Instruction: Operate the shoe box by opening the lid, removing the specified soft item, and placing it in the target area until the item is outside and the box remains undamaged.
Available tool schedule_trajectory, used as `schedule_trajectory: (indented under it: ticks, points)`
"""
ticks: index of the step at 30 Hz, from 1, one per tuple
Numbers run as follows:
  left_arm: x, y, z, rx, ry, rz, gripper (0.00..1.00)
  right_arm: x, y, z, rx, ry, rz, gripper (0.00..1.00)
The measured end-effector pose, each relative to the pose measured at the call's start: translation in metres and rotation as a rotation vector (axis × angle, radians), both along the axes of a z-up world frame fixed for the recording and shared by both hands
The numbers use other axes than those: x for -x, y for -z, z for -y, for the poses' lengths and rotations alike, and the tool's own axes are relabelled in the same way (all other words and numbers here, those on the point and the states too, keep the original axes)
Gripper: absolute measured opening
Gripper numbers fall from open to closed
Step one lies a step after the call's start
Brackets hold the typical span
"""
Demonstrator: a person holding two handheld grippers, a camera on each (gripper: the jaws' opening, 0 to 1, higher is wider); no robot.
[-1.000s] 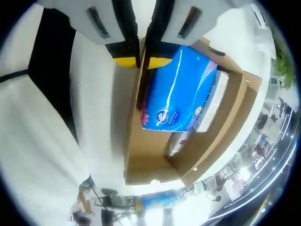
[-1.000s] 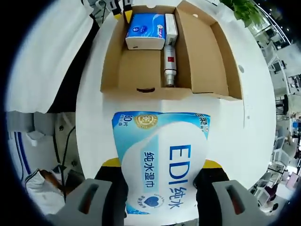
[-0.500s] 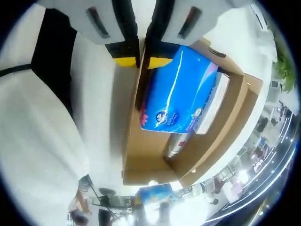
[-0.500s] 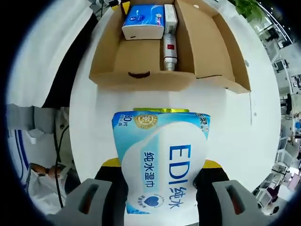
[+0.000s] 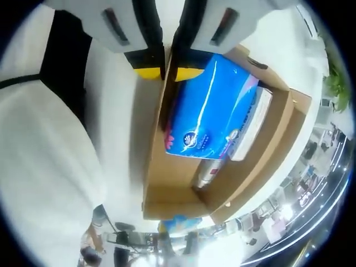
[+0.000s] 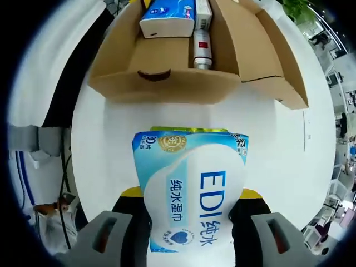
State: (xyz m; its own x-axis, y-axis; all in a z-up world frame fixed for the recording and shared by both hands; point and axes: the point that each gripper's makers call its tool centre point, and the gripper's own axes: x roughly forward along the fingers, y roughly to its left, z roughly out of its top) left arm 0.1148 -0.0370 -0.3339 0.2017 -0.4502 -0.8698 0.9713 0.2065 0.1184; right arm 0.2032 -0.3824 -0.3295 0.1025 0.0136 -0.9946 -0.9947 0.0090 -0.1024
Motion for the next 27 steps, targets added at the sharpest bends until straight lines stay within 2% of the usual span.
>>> schedule_trajectory:
  ticks: [27]
  points:
    - [0.001, 0.002, 0.000, -0.004, 0.003, -0.002, 0.05, 0.000, 0.018, -0.003, 0.001, 0.023, -0.001, 0.57]
